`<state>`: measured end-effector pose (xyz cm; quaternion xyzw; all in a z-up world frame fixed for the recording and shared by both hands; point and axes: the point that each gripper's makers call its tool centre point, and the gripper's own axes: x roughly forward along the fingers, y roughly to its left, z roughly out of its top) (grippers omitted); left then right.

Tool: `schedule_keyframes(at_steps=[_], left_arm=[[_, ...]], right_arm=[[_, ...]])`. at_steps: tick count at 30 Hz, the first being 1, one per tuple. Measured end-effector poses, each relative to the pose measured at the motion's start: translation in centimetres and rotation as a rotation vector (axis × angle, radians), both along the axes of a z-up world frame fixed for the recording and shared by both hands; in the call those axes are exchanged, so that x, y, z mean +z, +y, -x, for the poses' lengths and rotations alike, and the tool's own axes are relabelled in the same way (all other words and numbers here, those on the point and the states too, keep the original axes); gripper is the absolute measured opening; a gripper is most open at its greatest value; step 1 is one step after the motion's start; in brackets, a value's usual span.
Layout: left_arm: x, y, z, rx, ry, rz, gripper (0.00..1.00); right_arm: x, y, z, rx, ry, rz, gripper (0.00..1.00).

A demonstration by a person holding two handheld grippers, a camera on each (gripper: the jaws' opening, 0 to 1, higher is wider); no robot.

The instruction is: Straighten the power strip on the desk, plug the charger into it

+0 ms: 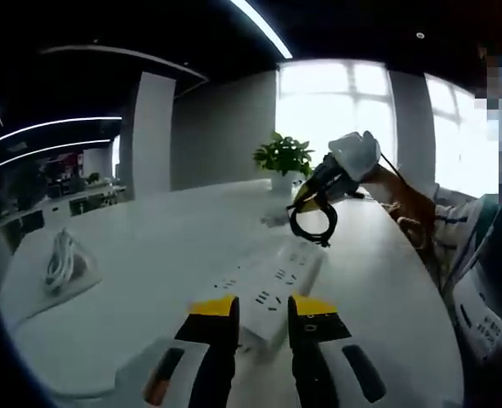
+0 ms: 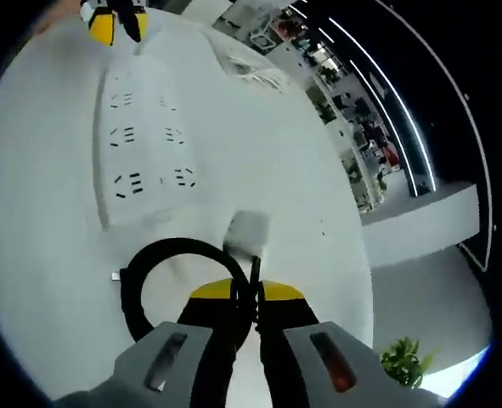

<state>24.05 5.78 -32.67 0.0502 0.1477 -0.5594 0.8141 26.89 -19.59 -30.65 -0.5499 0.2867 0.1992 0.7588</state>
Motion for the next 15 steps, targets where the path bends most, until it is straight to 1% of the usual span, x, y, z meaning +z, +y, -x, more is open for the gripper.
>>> schedule_keyframes(at_steps=[1,5,8,15], left_arm=[[0.0,0.0,0.0,-0.002,-0.001,0.000,0.22],[0.0,-0.2,0.3,-0.009,-0.008,-0.001,0.22],[0.0,-0.3,0.3,-0.011,-0.007,-0.002,0.22],[-0.2,-0.3,0.2,-0.008,-0.005,-0.005,0.22]], right_arm=[[0.1,0.2,0.3,0.008,-0.001,0.013,0.07],[0.4,0.7,1.5,0.014,0.047,-0.004,0.07],[0.5,1.0,2.4,0.023,0.071,0.006,0.07],[1.3,1.9,4.6,0.034,0.126,0.035,0.07]])
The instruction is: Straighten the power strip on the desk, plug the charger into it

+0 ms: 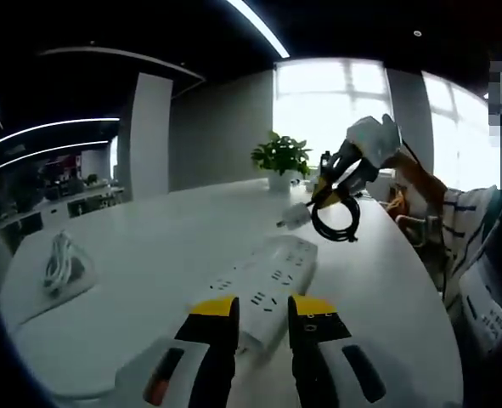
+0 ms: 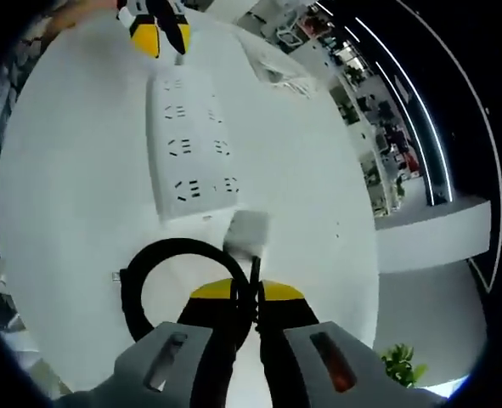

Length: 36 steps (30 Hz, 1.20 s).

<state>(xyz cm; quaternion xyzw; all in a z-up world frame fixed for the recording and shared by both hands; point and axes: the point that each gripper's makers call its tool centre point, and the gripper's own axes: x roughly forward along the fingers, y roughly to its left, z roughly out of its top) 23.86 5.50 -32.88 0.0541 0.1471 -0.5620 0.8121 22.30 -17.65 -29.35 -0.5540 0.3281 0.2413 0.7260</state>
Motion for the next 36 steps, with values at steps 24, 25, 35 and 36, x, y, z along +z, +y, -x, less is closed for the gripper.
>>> schedule_keyframes(at_steps=[24,25,35,36], left_arm=[[-0.4,0.0,0.0,-0.001,0.001,-0.009,0.23],[-0.3,0.0,0.0,-0.001,0.001,-0.008,0.23],[-0.4,-0.1,0.1,-0.003,0.001,-0.009,0.23],[-0.4,0.0,0.1,-0.002,0.002,-0.010,0.23]], right_arm=[[0.1,4.0,2.9,0.089,0.136,0.068,0.07],[0.0,4.0,2.9,0.089,0.140,0.072,0.08],[-0.3,4.4,3.0,0.109,0.168,0.101,0.08],[-0.3,4.4,2.9,0.113,0.167,0.108,0.08]])
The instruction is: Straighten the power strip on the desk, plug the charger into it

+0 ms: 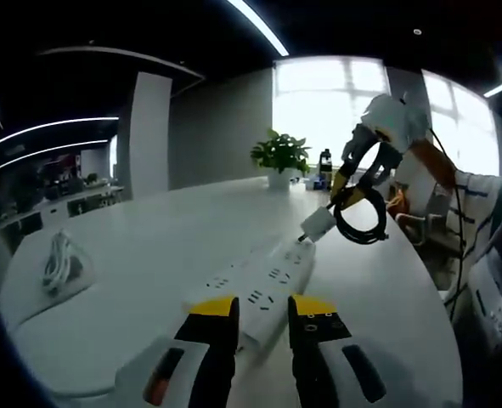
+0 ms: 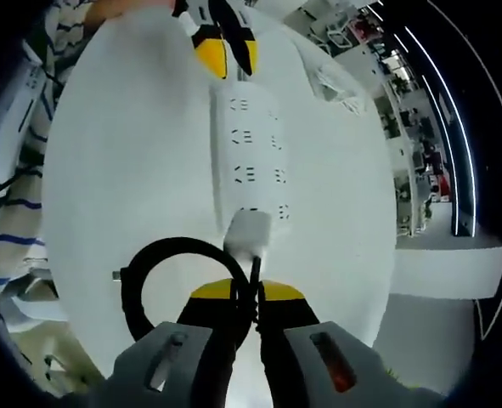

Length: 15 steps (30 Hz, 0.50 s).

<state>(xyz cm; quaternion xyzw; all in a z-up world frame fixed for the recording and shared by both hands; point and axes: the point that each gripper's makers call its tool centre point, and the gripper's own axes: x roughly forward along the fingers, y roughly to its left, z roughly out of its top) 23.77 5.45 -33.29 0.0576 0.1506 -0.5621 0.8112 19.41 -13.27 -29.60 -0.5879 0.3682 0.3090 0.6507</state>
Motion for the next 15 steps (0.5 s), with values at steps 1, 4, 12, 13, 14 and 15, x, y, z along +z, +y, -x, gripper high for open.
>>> schedule_keyframes(at_steps=[1,4,12,13,14,15], left_arm=[[0.0,0.0,-0.1,0.001,0.000,-0.001,0.23],[0.1,0.0,-0.1,-0.001,-0.001,-0.001,0.23],[0.3,0.0,0.0,-0.002,-0.003,0.001,0.23],[0.3,0.0,0.0,-0.002,-0.003,0.002,0.23],[0.3,0.0,0.0,-0.003,-0.005,0.002,0.23],[0.4,0.0,0.1,-0.004,-0.006,0.003,0.23]], right_arm=[[0.0,0.0,-0.1,-0.001,0.004,0.007,0.08],[0.1,0.1,-0.2,0.003,0.017,0.032,0.08],[0.6,0.8,-0.6,0.029,0.065,0.132,0.08],[0.6,1.0,-0.7,0.033,0.071,0.142,0.08],[0.7,1.2,-0.8,0.040,0.075,0.148,0.08],[0.7,1.4,-0.8,0.047,0.084,0.156,0.08]])
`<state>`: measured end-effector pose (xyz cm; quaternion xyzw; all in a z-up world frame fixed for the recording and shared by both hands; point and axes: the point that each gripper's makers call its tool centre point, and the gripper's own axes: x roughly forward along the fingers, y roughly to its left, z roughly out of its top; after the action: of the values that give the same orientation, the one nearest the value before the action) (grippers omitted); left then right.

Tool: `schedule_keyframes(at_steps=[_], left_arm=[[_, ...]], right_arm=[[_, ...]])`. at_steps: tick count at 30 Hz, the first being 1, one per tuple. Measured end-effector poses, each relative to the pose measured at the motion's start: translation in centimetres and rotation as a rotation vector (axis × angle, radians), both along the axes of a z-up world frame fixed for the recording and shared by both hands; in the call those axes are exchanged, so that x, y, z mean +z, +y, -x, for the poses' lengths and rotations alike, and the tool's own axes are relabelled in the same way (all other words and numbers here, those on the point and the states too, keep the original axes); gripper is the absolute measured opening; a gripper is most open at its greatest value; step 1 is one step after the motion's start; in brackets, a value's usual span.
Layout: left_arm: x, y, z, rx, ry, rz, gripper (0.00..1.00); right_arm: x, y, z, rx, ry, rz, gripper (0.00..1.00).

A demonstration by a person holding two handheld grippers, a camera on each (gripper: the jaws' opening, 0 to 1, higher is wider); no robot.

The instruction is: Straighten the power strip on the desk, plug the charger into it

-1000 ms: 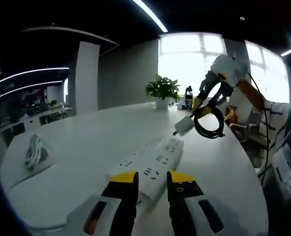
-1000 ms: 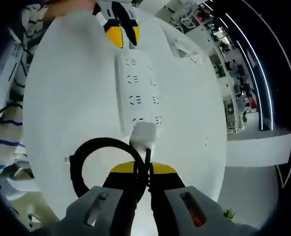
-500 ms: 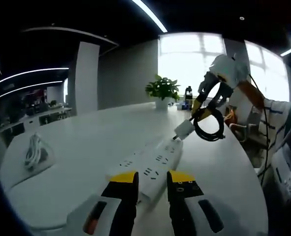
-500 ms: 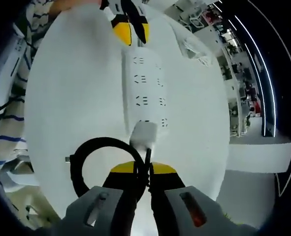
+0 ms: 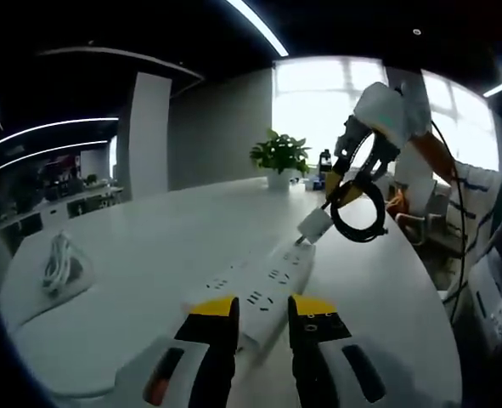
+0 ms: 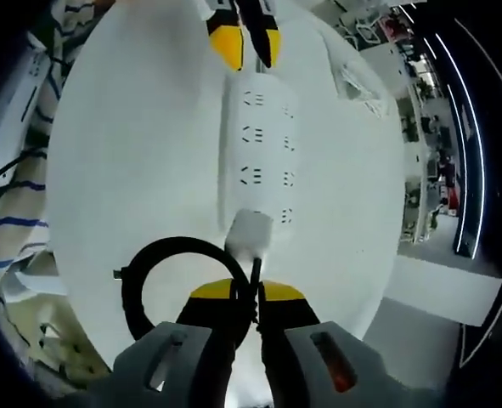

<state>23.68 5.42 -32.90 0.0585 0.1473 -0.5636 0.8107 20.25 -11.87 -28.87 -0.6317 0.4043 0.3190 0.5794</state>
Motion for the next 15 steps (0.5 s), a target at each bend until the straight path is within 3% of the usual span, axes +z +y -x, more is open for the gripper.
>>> schedule_keyframes(at_steps=[15], left_arm=[[-0.1,-0.3,0.2,-0.005,0.000,-0.003,0.23]], right_arm=[[0.5,1.1,-0.5,0.106,0.074,0.093,0.08]])
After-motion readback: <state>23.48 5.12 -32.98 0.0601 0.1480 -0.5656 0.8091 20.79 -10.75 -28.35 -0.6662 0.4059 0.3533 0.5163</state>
